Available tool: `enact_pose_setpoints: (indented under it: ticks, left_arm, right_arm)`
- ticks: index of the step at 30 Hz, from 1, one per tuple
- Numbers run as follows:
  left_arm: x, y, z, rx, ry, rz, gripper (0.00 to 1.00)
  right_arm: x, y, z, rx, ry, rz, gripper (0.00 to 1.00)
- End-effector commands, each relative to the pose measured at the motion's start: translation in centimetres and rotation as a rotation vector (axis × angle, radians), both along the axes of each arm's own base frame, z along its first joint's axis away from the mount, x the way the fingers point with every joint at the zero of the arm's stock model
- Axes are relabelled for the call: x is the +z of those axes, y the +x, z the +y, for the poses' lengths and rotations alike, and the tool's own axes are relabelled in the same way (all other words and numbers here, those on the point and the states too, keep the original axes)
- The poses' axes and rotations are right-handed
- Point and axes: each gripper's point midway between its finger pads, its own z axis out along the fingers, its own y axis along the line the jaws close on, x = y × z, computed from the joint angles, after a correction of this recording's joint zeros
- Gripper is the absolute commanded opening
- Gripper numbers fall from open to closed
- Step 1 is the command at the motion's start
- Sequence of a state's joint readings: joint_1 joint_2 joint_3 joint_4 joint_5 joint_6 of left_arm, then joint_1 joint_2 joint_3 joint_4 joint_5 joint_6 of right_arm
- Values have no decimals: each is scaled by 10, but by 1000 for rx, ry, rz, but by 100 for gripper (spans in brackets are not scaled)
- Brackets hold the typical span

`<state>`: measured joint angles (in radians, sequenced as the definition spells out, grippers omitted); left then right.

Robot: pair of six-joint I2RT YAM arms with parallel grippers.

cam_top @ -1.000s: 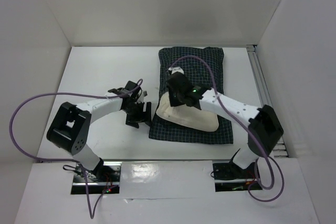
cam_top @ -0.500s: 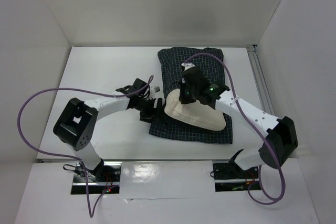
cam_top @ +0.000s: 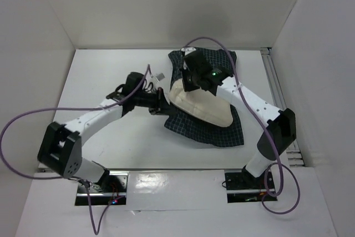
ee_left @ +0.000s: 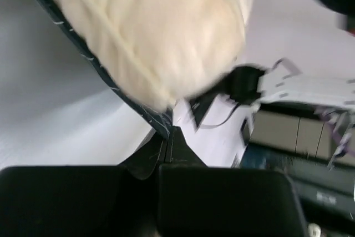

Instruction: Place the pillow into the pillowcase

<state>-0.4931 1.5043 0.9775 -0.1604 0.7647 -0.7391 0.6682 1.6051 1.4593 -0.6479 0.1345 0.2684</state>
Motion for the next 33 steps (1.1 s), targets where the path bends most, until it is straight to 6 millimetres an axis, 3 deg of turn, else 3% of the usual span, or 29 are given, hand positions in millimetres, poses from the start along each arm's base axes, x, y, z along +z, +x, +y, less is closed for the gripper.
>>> enact_pose_setpoints:
  ticks: [1, 3, 4, 6, 8, 12, 17, 18, 20, 21, 22, 23, 25, 26, 27, 29, 32, 33]
  left_arm:
    - [89, -6, 7, -21, -196, -124, 0]
    - [112, -21, 16, -13, -242, -155, 0]
    - [108, -31, 20, -18, -246, -137, 0]
    - [120, -50, 27, -21, -281, -167, 0]
    - [108, -62, 33, -18, -282, -155, 0]
    - [95, -84, 42, -26, -271, -134, 0]
    - [96, -101, 49, -58, -267, -137, 0]
    - [95, -104, 49, -71, -266, -139, 0]
    - [101, -107, 50, -79, -272, -140, 0]
    - [106, -109, 51, -80, -276, -150, 0]
    - [112, -111, 52, -82, -282, -164, 0]
    - [123, -113, 53, -84, -289, -181, 0]
    - [137, -115, 55, -70, -291, -209, 0]
    - [154, -117, 56, -76, -305, -254, 0]
    - [157, -117, 57, -61, -294, -249, 0]
    - [165, -116, 59, -36, -287, -266, 0]
    - [157, -110, 61, -3, -253, -267, 0]
    - [149, -110, 62, 7, -235, -240, 0]
  right_arm:
    - [102, 39, 9, 37, 68, -256, 0]
    - [72, 25, 25, 101, 12, -179, 0]
    - [34, 10, 28, 117, -65, -120, 0]
    - [-6, 1, 25, 102, -95, -66, 0]
    - [-68, -4, 5, 46, -182, 19, 0]
    - [-89, 33, -13, -115, -169, 7, 0]
    - [-50, 88, -9, -205, -92, -71, 0]
    - [-27, 107, -2, -218, -57, -112, 0]
    - [-4, 119, 3, -210, -54, -156, 0]
    - [21, 130, 10, -207, -26, -199, 0]
    - [34, 134, 15, -188, -12, -216, 0]
    - [68, 141, 27, -163, 50, -272, 0]
    - [86, 140, 48, -90, 76, -304, 0]
    - [94, 138, 59, -56, 94, -317, 0]
    - [107, 134, 83, 13, 139, -334, 0]
    - [106, 127, 107, 92, 157, -328, 0]
    - [75, 109, 136, 180, 169, -275, 0]
    - [23, 92, 136, 212, 123, -184, 0]
